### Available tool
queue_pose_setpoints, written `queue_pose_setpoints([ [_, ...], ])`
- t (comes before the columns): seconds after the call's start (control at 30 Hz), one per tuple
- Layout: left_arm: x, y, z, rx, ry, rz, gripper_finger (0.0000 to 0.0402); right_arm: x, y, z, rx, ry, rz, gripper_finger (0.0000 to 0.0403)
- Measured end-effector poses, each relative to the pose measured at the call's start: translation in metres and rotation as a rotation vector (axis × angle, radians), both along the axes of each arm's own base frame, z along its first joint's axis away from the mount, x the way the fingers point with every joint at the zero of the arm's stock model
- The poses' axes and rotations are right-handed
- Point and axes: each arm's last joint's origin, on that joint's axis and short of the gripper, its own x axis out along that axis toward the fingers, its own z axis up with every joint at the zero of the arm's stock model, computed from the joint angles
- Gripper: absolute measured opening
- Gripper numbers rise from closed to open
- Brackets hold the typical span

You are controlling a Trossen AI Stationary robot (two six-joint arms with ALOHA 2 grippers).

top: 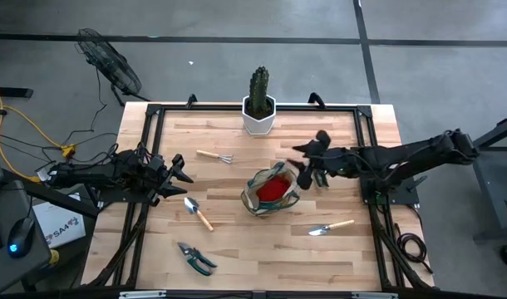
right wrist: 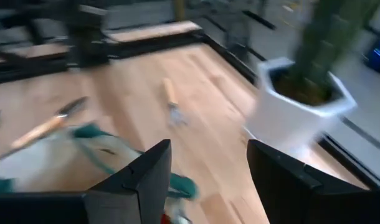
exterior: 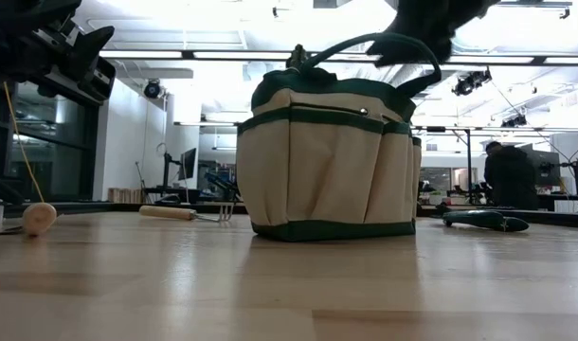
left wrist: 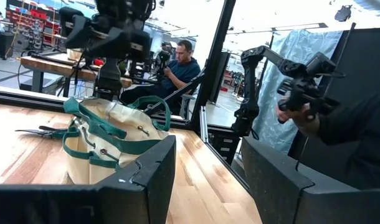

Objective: Pick & Place Garden tools in Gardening bag
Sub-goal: Put the green shears into the brown gardening bag

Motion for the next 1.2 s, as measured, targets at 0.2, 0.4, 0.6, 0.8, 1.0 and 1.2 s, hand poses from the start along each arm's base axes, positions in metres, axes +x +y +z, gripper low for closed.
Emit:
queue_pose_setpoints([
  [0.2,0.0,0.0,0.0,0.0,0.0,0.0,0.018,-0.015,-0.008,-0.012,0.146,0.067,-0.201,0.0201],
  [0.4,0.0,0.0,0.0,0.0,0.001,0.001,0.018,-0.027,-0.017,-0.025,0.294,0.129,-0.374,0.0201],
  [0.6,0.0,0.0,0.0,0.0,0.001,0.001,0.018,-0.037,-0.022,-0.032,0.355,0.184,-0.492,0.0201],
  [0.8,0.0,0.0,0.0,-0.001,0.001,0.004,0.018,-0.043,-0.024,-0.05,0.407,0.188,-0.583,0.0201],
  [1.0,0.0,0.0,0.0,-0.001,0.001,0.004,0.018,-0.05,-0.025,-0.07,0.438,0.177,-0.672,0.0201],
  [1.2,0.0,0.0,0.0,-0.001,0.001,0.003,0.018,-0.056,-0.025,-0.085,0.469,0.164,-0.731,0.0201],
])
